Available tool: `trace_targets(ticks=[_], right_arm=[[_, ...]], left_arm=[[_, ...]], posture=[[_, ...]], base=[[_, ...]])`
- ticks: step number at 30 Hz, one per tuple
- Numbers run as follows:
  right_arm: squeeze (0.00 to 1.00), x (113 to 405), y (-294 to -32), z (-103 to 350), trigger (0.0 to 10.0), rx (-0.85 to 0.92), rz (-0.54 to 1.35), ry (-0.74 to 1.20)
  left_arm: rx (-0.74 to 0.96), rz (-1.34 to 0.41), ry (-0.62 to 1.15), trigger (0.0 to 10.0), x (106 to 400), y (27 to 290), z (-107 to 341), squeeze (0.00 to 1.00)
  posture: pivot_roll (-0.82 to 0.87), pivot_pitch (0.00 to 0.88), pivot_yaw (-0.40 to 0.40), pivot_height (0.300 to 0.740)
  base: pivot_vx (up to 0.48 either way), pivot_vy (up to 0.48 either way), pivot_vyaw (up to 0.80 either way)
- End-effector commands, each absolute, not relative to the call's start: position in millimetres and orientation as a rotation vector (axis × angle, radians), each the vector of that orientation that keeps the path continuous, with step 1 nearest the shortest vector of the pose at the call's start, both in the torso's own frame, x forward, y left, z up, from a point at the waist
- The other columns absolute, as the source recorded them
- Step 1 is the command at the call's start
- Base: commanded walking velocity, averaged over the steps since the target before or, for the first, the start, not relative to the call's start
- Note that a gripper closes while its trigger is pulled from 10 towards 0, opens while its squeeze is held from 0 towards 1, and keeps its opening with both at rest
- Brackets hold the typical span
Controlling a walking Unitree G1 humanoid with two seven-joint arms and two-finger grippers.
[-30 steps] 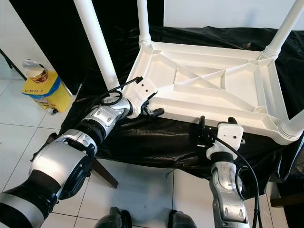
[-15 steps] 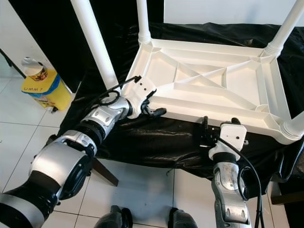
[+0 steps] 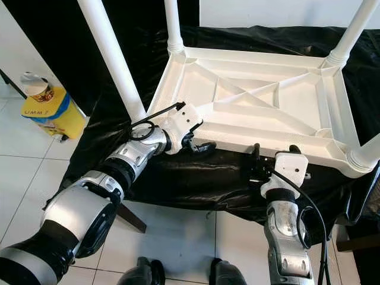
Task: Building children table
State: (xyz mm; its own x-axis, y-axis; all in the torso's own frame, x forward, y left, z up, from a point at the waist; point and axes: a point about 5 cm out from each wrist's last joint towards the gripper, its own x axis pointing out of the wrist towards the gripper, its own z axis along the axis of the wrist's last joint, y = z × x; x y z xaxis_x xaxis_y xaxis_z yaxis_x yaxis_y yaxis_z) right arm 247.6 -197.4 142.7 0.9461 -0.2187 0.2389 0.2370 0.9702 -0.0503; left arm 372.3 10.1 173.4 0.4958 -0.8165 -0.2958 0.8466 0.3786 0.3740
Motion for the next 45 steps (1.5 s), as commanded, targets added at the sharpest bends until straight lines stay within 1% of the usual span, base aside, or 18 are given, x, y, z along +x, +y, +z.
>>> trace_targets(ticks=[1,8,9,11,12,13,14,15,23,25,26,27,29,32,36,41,42,45], right_arm=[[0.00,247.3,-197.8,138.2,10.0,-0.081,-0.241,-0.212],[0.00,248.0,-196.6,137.6,10.0,-0.078,-0.239,-0.213],[0.00,248.9,-195.7,137.0,10.0,-0.075,-0.239,-0.214],[0.00,249.1,-195.5,136.8,10.0,-0.074,-0.239,-0.214],[0.00,249.1,-195.5,136.8,10.0,-0.074,-0.239,-0.214],[0.00,249.5,-195.2,136.6,10.0,-0.073,-0.239,-0.214],[0.00,249.5,-195.2,136.6,10.0,-0.073,-0.239,-0.214],[0.00,249.9,-194.7,136.4,10.0,-0.072,-0.239,-0.214],[0.00,252.4,-192.8,135.8,10.0,-0.066,-0.231,-0.214],[0.00,253.6,-192.2,136.0,10.0,-0.065,-0.227,-0.215],[0.00,254.7,-191.6,136.2,10.0,-0.064,-0.224,-0.217],[0.00,254.7,-191.6,136.2,10.0,-0.064,-0.224,-0.217],[0.00,256.2,-190.3,136.4,10.0,-0.063,-0.219,-0.219],[0.00,257.0,-188.8,136.5,10.0,-0.061,-0.216,-0.221],[0.00,256.9,-188.3,136.6,10.0,-0.060,-0.216,-0.223],[0.00,253.6,-188.0,135.2,10.0,-0.057,-0.227,-0.222],[0.00,249.8,-188.0,133.2,10.0,-0.053,-0.240,-0.218],[0.00,247.8,-187.8,132.3,10.0,-0.051,-0.246,-0.214]], left_arm=[[0.548,-1.265,0.150,10.0,361.2,10.7,160.5,0.00],[0.571,-1.267,0.172,10.0,362.0,15.2,158.7,0.00],[0.583,-1.300,0.178,7.5,360.9,21.0,157.0,0.00],[0.590,-1.323,0.170,7.4,359.6,22.6,156.9,0.00],[0.590,-1.323,0.170,7.4,359.6,22.6,156.9,0.00],[0.588,-1.339,0.169,9.5,358.8,23.8,156.9,0.00],[0.588,-1.339,0.169,9.5,358.8,23.8,156.9,0.00],[0.584,-1.358,0.170,10.0,357.9,25.1,156.9,0.00],[0.611,-1.381,0.183,10.0,355.1,25.2,152.7,0.00],[0.622,-1.345,0.210,10.0,356.9,24.2,150.2,0.00],[0.640,-1.292,0.239,10.0,359.9,22.9,148.7,0.00],[0.640,-1.292,0.239,10.0,359.9,22.9,148.7,0.00],[0.672,-1.208,0.303,10.0,364.6,21.8,146.2,0.00],[0.699,-1.153,0.356,10.0,367.3,21.1,144.9,0.00],[0.708,-1.131,0.370,10.0,368.4,20.6,145.3,0.00],[0.665,-1.063,0.400,10.0,372.0,21.0,147.4,0.00],[0.641,-1.011,0.418,10.0,374.9,24.4,148.0,0.00],[0.647,-1.012,0.414,10.0,375.5,26.1,148.4,0.00]], posture=[[-0.14,0.129,0.042,0.740],[-0.13,0.116,0.046,0.740],[-0.13,0.108,0.049,0.740],[-0.13,0.108,0.049,0.740],[-0.13,0.108,0.049,0.740],[-0.13,0.105,0.049,0.740],[-0.13,0.105,0.049,0.740],[-0.13,0.101,0.050,0.740],[-0.12,0.087,0.045,0.740],[-0.12,0.084,0.044,0.740],[-0.11,0.082,0.043,0.740],[-0.11,0.082,0.043,0.740],[-0.11,0.079,0.047,0.740],[-0.11,0.079,0.054,0.740],[-0.12,0.082,0.059,0.740],[-0.12,0.098,0.080,0.740],[-0.12,0.112,0.088,0.740],[-0.12,0.120,0.091,0.740]], base=[[0.000,0.000,0.00],[0.000,0.000,0.00],[0.000,0.000,0.00],[0.000,0.000,0.00],[0.000,0.000,0.00],[0.000,0.000,0.00],[0.000,0.000,0.00],[0.000,0.000,0.00],[0.000,0.000,0.00],[0.000,0.000,0.00],[0.000,0.000,0.00],[0.000,0.000,0.00],[0.000,0.000,0.00],[0.000,0.000,0.00],[0.000,0.000,0.00],[0.000,0.000,0.00],[0.000,0.000,0.00],[0.000,0.000,0.00]])
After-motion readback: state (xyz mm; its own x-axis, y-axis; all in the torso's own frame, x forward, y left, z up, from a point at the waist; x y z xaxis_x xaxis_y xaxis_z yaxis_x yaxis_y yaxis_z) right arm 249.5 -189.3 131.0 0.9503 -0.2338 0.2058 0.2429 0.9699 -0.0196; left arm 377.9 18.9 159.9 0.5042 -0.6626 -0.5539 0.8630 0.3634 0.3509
